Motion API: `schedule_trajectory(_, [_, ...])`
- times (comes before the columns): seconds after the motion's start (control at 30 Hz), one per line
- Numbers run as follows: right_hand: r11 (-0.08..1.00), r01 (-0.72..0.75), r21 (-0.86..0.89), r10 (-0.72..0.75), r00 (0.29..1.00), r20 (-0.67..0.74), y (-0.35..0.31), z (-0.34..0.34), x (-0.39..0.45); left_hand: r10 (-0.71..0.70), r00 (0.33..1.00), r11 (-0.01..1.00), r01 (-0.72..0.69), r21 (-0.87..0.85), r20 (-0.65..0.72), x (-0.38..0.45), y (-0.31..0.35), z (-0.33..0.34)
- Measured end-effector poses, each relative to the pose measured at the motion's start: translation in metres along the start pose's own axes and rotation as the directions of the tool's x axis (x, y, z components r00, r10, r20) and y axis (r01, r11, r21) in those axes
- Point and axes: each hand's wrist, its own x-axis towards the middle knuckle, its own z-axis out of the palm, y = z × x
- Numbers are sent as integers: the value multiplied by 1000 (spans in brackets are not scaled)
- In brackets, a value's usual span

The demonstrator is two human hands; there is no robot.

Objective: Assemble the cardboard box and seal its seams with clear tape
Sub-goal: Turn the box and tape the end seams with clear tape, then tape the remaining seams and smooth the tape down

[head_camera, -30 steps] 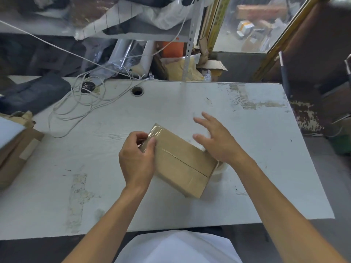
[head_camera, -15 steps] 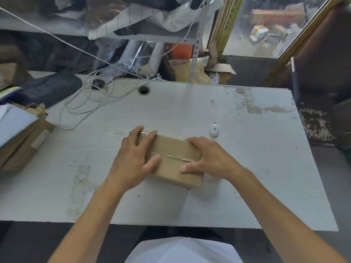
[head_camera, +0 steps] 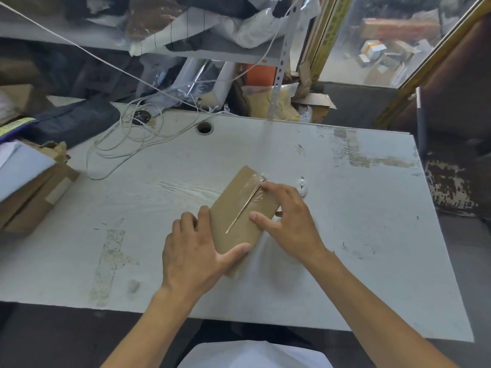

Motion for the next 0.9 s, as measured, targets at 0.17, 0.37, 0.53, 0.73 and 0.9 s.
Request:
schedule_trajectory(0.17, [989,0,149,6,999,-36,-3,7,-14,140,958,845,16,-534,250,12,-5,0])
schedule_trajectory(0.37, [938,-140,317,134,990,41,-9,17,-38,110,979,705,44,-708,170,8,4,9])
schedule_trajectory(0.53, [892,-176,416,188,982,11,-14,28,-53,110,983,727,19,-686,144,10,10,13])
schedule_trajectory(0.73, [910,-182,372,172,983,60,-17,32,-55,107,982,728,28,-685,154,18,-2,12])
schedule_trajectory(0.9, [975,-87,204,58,988,143,-22,35,-53,127,983,722,1,-692,133,24,-10,8])
